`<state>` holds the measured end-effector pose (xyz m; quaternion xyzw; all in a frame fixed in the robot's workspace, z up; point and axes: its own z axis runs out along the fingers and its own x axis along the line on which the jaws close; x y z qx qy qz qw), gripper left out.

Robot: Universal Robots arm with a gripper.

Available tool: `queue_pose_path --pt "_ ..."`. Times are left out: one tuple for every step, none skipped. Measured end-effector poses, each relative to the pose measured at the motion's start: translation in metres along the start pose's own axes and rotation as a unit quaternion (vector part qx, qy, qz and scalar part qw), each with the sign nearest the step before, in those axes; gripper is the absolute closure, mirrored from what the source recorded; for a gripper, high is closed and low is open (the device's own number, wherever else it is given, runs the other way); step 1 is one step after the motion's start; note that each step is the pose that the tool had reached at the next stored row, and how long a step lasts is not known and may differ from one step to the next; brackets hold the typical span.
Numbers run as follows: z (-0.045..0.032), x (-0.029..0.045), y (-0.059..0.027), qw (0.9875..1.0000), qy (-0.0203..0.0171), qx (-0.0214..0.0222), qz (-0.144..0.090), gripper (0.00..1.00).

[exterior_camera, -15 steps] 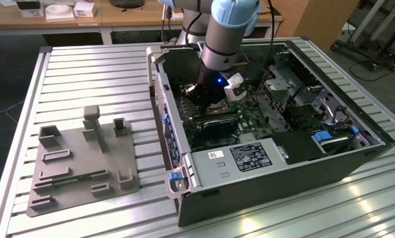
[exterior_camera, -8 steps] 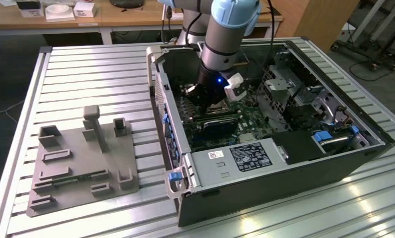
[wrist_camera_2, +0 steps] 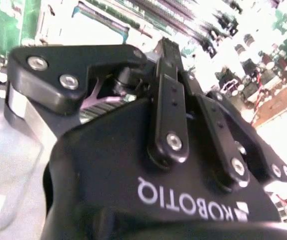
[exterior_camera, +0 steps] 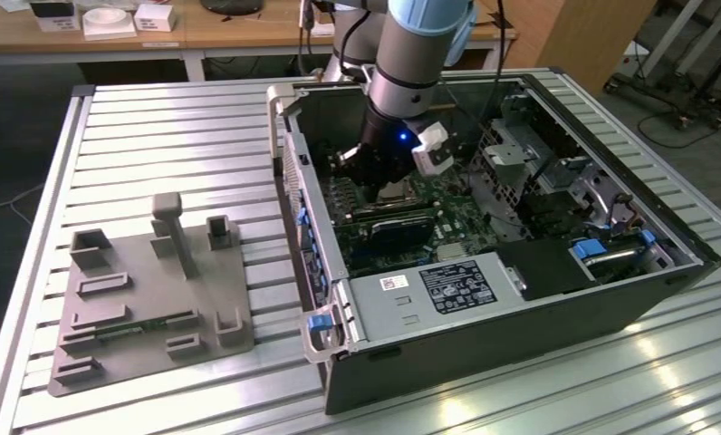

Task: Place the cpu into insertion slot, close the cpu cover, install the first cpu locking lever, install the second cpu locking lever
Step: 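Install the second cpu locking lever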

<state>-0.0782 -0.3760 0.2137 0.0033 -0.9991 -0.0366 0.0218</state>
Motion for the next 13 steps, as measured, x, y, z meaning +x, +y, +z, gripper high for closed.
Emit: queue_pose_path --pt "-0.0012 0.0001 0.0001 1.0 0.0 0.0 0.0 0.9" --pt "-0.0024 0.0001 0.0002 1.0 0.0 0.0 0.0 0.9" --pt "-0.0038 0.0002 0.0003 1.0 0.0 0.0 0.0 0.9" --pt "-0.0053 0.0002 0.0004 1.0 -0.0001 0.0 0.0 0.9" --pt "-0.0071 0.0003 0.0005 1.0 -0.0001 0.0 0.0 0.9" --pt "-0.0087 0.0003 0.0007 1.0 -0.0002 0.0 0.0 0.9" --pt "-0.0095 0.0004 0.0007 1.0 -0.0002 0.0 0.0 0.9" --pt "-0.0094 0.0004 0.0007 1.0 -0.0003 -0.0001 0.0 0.9" --pt "-0.0094 0.0004 0.0007 1.0 -0.0003 -0.0001 0.0 0.9" --pt "-0.0095 0.0005 0.0007 1.0 -0.0003 0.0 0.0 0.9" --pt "-0.0095 0.0006 0.0007 1.0 -0.0003 0.0 0.0 0.9" --pt "-0.0095 0.0006 0.0007 1.0 -0.0003 0.0 0.0 0.9" --pt "-0.0095 0.0006 0.0007 1.0 -0.0003 0.0 0.0 0.9"
